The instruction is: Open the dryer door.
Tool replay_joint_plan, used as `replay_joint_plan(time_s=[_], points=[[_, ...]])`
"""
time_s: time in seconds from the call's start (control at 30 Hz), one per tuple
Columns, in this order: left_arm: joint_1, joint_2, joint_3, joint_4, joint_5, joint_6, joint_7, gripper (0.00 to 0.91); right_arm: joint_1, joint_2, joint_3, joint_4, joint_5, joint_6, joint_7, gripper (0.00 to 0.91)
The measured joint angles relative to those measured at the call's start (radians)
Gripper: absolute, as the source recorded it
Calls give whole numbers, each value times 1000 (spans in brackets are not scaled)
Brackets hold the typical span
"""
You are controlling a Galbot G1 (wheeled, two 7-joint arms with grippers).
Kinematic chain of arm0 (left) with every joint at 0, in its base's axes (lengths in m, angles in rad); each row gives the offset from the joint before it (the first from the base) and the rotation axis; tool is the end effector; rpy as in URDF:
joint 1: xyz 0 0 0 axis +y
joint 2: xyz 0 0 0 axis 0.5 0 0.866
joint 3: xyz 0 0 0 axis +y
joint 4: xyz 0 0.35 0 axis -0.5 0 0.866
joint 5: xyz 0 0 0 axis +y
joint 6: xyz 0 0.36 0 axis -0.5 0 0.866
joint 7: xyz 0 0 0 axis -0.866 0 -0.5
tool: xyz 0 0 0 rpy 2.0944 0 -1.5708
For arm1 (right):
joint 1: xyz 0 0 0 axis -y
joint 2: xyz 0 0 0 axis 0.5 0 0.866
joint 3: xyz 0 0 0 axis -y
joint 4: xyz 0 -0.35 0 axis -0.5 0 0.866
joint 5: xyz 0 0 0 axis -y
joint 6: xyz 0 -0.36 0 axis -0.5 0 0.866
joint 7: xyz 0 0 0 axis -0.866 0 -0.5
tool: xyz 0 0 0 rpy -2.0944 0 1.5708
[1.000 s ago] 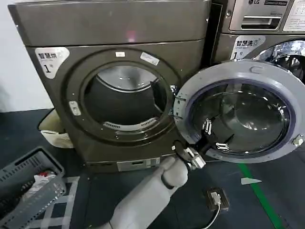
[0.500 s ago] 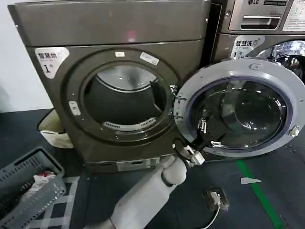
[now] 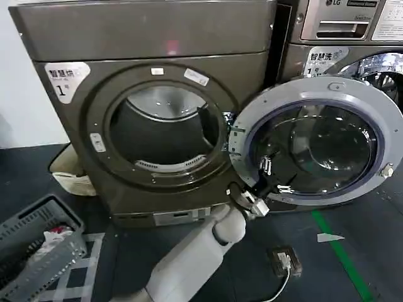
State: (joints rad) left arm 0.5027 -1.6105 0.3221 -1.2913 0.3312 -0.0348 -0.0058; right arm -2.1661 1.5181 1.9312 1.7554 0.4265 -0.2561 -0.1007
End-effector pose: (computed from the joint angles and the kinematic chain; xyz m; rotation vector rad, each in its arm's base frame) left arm 0.4235 -0.2766 -0.2564 1.0013 2.4066 0.8015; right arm -0.2134 -0.3637 -0.1675 -1.4487 -1.9838 0.4317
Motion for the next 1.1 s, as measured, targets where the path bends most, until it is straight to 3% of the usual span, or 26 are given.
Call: replay_joint_plan(time_s=[0.27, 1.1], points=[[5, 2, -1, -11, -11, -42, 3, 907, 3, 1, -1, -1, 0, -1, 0, 907], [67, 34, 37, -194, -57, -28, 31, 907, 5, 6, -17, 17, 16, 2, -1, 907]])
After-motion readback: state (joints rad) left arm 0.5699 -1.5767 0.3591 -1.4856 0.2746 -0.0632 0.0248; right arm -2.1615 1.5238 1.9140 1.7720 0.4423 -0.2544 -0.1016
